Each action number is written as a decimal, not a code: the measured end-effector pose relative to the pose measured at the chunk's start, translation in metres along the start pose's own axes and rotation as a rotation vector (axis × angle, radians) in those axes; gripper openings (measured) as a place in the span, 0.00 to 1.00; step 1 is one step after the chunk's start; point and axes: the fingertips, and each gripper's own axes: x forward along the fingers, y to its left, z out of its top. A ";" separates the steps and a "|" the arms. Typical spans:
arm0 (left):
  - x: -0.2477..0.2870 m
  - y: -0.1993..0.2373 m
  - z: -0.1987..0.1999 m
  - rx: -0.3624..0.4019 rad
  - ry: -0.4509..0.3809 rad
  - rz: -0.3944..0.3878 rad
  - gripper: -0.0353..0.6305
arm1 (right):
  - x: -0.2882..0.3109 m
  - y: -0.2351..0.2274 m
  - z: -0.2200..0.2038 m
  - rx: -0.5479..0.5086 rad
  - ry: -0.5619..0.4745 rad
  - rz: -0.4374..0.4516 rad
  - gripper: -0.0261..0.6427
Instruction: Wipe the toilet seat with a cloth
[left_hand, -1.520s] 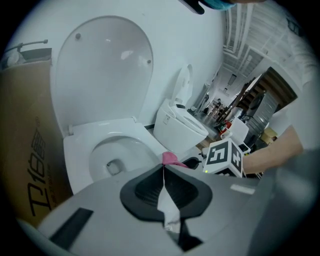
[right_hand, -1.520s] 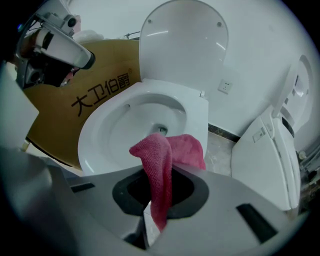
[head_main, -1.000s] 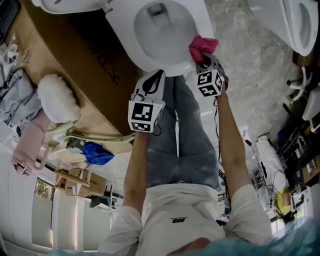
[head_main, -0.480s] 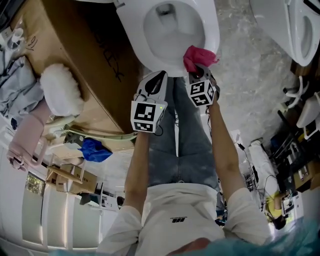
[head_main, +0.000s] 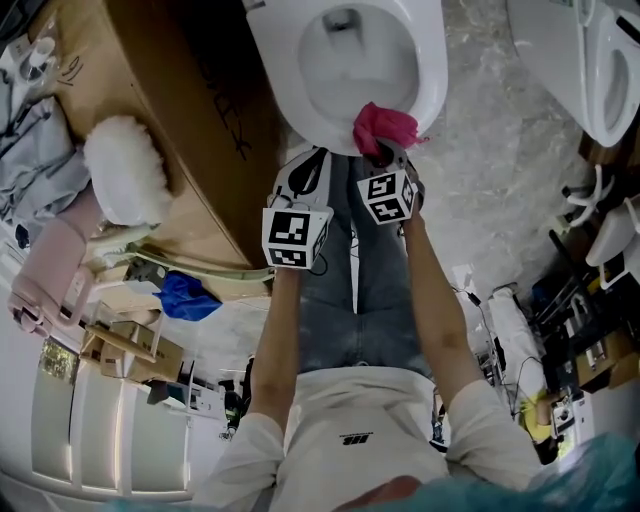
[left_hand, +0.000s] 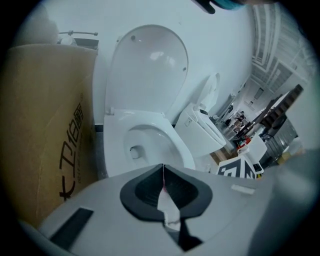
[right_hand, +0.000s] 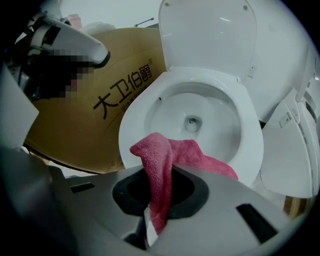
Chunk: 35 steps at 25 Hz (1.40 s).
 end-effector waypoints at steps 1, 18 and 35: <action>-0.001 0.001 -0.001 -0.006 0.001 0.004 0.07 | 0.001 0.003 0.001 -0.004 -0.001 0.007 0.07; -0.024 0.031 -0.016 -0.114 -0.012 0.105 0.07 | 0.019 0.051 0.035 -0.095 -0.019 0.147 0.07; -0.040 0.051 0.000 -0.188 -0.064 0.163 0.07 | 0.037 0.086 0.088 -0.206 -0.057 0.273 0.07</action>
